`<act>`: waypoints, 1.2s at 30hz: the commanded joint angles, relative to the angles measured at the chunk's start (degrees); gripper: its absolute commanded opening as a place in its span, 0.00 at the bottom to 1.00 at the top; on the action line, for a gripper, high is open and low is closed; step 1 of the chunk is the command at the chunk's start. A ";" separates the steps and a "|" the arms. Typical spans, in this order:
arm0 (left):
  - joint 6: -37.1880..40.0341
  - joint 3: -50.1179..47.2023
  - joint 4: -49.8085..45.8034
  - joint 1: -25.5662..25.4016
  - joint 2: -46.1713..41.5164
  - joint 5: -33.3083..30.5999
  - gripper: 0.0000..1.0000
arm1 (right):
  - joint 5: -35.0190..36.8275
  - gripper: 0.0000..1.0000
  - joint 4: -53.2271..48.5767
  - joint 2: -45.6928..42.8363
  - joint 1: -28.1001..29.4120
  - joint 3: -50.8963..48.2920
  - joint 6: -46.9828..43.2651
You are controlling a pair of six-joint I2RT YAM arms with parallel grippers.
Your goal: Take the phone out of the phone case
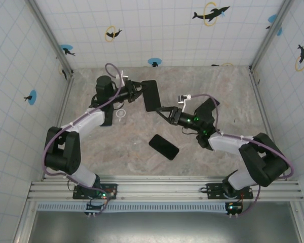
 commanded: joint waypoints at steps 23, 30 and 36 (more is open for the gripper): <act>-8.49 -4.17 12.90 -7.40 -6.61 -18.55 0.00 | 18.18 0.21 16.73 3.32 5.70 1.56 -1.27; -7.85 -3.28 12.45 -7.71 -6.34 -17.97 0.00 | 18.51 0.17 15.41 4.21 5.53 2.37 0.08; -10.09 -3.35 11.96 -7.72 -6.43 -18.50 0.00 | 16.12 0.10 12.18 3.39 5.27 2.69 -3.99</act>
